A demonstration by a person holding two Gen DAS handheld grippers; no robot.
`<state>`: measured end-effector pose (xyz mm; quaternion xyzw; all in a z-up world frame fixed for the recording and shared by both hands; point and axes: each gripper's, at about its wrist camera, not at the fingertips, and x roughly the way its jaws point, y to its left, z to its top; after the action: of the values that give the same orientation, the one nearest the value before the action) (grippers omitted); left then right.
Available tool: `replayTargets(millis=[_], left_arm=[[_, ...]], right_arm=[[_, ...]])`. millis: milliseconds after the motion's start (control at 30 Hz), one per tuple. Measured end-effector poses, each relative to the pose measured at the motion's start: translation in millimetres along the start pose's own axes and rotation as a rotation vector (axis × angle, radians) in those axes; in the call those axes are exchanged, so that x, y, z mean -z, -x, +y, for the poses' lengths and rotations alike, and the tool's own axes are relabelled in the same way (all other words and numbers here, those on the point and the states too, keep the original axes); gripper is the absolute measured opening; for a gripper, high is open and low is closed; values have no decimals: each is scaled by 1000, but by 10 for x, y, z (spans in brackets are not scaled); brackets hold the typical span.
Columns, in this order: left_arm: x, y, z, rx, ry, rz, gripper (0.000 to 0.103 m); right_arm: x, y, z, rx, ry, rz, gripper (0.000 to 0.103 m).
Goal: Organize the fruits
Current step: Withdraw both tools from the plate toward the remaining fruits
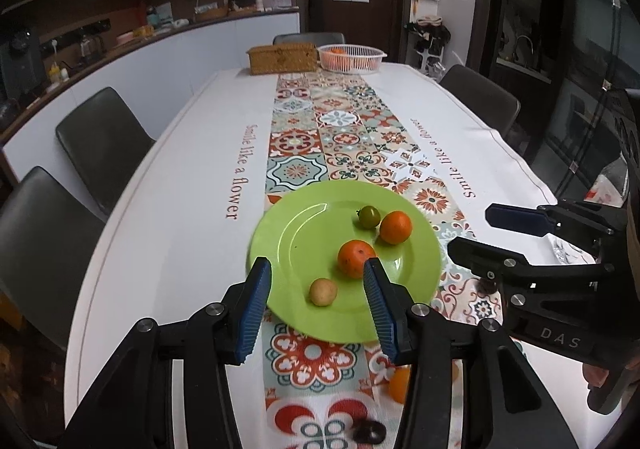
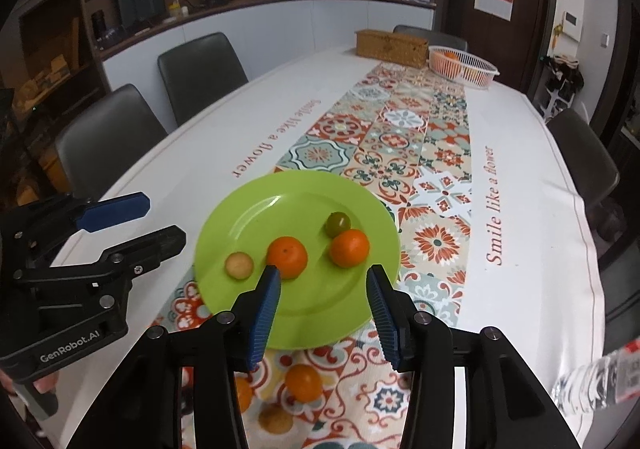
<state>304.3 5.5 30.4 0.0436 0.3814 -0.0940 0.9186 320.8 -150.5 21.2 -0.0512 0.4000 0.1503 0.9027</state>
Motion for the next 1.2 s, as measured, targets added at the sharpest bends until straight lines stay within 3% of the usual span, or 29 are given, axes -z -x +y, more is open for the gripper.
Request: replayTargets(millis=[300,633,1200], left_arm=[[196,437,-90,-34,-15,-48,57],[468,692,-159,-49,-6,-48,61],[925,581,-295,-22,-26,33,61]], right_arm=[[194,428,207,-3,33,-65,52],[466,604,318,-9,47,-58,52],[940,480,353,-32,69,29,52]])
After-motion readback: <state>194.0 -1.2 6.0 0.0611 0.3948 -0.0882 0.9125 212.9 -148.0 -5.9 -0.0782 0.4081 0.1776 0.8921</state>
